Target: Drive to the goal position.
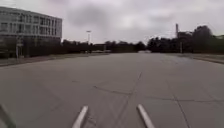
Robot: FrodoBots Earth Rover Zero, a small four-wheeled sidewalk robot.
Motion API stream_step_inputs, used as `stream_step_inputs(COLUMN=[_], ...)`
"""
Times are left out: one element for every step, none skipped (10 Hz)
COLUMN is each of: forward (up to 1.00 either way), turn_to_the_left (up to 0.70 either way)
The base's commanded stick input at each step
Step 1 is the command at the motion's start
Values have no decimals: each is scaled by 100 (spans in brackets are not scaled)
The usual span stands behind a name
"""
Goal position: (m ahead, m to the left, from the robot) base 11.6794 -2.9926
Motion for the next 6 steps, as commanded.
stream_step_inputs(forward=[100, 100, 100, 100, 100, 100], turn_to_the_left=[-27, -27, -27, -27, -27, -27])
